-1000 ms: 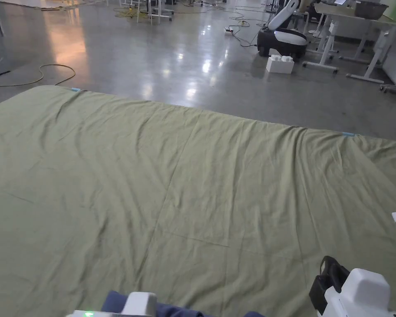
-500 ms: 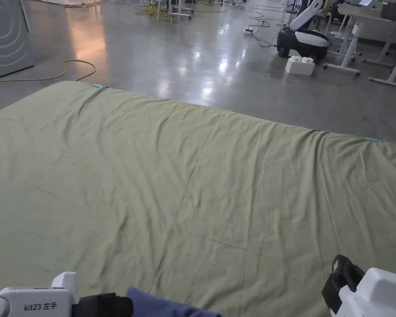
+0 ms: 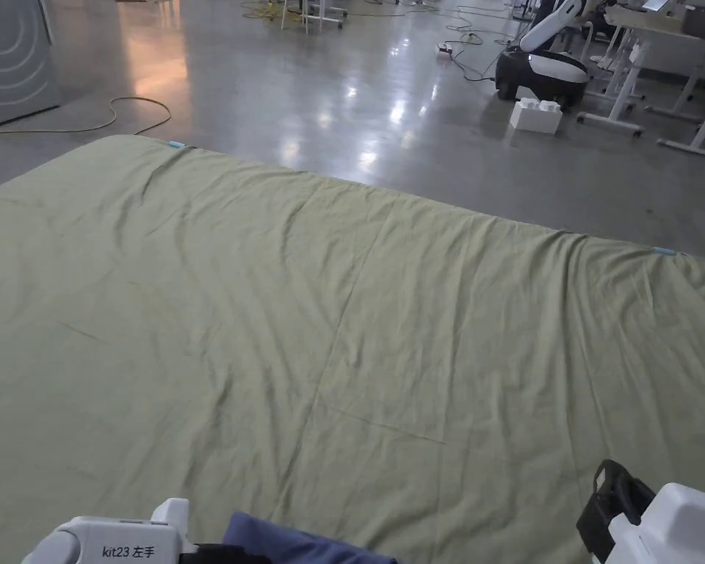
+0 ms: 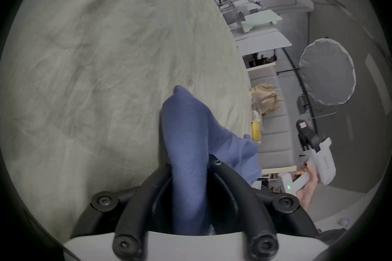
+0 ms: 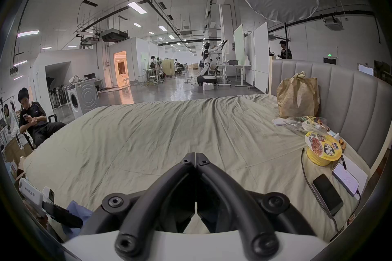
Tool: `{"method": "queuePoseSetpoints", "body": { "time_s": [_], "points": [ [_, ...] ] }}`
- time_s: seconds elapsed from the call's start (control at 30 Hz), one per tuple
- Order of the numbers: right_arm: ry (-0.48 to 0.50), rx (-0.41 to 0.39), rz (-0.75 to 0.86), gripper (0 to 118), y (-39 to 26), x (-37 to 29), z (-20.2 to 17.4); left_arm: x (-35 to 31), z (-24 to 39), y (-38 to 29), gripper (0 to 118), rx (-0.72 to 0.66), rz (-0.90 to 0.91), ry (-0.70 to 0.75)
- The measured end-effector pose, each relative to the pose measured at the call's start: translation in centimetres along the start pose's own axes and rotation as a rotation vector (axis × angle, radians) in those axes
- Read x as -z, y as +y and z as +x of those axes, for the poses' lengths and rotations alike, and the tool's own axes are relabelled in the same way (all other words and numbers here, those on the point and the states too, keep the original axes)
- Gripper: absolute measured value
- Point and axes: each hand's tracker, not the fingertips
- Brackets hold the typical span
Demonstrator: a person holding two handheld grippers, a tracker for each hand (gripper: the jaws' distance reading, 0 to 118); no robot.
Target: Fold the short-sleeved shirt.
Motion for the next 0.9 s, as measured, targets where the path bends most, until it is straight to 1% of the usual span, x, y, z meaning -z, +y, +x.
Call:
{"method": "queuePoseSetpoints", "body": {
  "time_s": [0.03,0.1,0.17,0.2,0.27,0.3,0.33,0.37,0.43,0.5,0.53,0.6,0.63,0.67,0.73,0.8,0.83,0.9],
  "points": [
    [0.003,-0.001,-0.002,1,0.0,0.0,-0.1,-0.3,0.2,0.0,15,-0.016,0.014,-0.042],
    [0.008,-0.004,-0.005,1,-0.1,0.0,-0.2,-0.9,1.0,0.0,12,-0.010,0.025,-0.036],
    [0.011,-0.009,-0.006,1,-0.1,0.0,-0.3,-1.3,1.4,0.2,11,0.036,0.030,-0.010],
    [0.012,-0.010,-0.007,1,-0.1,0.0,-0.2,-1.6,2.0,0.2,10,0.096,0.032,0.010],
    [0.013,-0.008,-0.007,1,-0.1,0.1,-0.2,-2.7,2.7,0.5,10,0.128,0.038,0.020],
    [0.013,-0.008,-0.006,1,0.0,0.1,-0.1,-3.3,3.2,0.7,9,0.109,0.053,0.011],
    [0.012,-0.008,-0.005,1,0.0,0.1,-0.1,-4.0,3.7,0.5,9,0.135,0.067,0.023],
    [0.012,-0.007,-0.005,1,-0.1,0.1,0.0,-4.9,4.3,0.5,9,0.185,0.093,0.057],
    [0.012,-0.005,-0.004,1,-0.1,0.1,0.2,-6.7,5.5,1.4,9,0.234,0.107,0.098],
    [0.013,-0.005,-0.004,1,-0.1,0.1,0.3,-8.4,6.2,1.9,9,0.257,0.132,0.145],
    [0.014,-0.003,-0.004,1,-0.1,0.2,0.3,-9.8,8.4,1.9,9,0.257,0.148,0.193],
    [0.015,0.004,-0.001,1,-0.2,0.3,0.4,-11.3,9.7,2.1,9,0.265,0.168,0.237],
    [0.015,0.011,0.005,1,-0.2,0.3,0.4,-11.7,10.5,2.1,9,0.248,0.159,0.304],
    [0.018,0.020,0.011,1,-0.2,0.3,0.4,-12.1,10.7,2.7,9,0.259,0.159,0.340],
    [0.025,0.028,0.011,1,-0.3,0.4,0.4,-12.1,12.3,2.4,9,0.290,0.159,0.384],
    [0.032,0.032,0.010,1,-0.4,0.4,0.3,-11.6,13.6,2.3,9,0.292,0.155,0.398],
    [0.037,0.035,0.011,1,-0.4,0.4,0.3,-11.4,14.3,2.2,9,0.334,0.176,0.418],
    [0.037,0.041,0.015,1,-0.5,0.4,0.2,-10.6,15.8,1.9,9,0.342,0.171,0.410]
  ]
}}
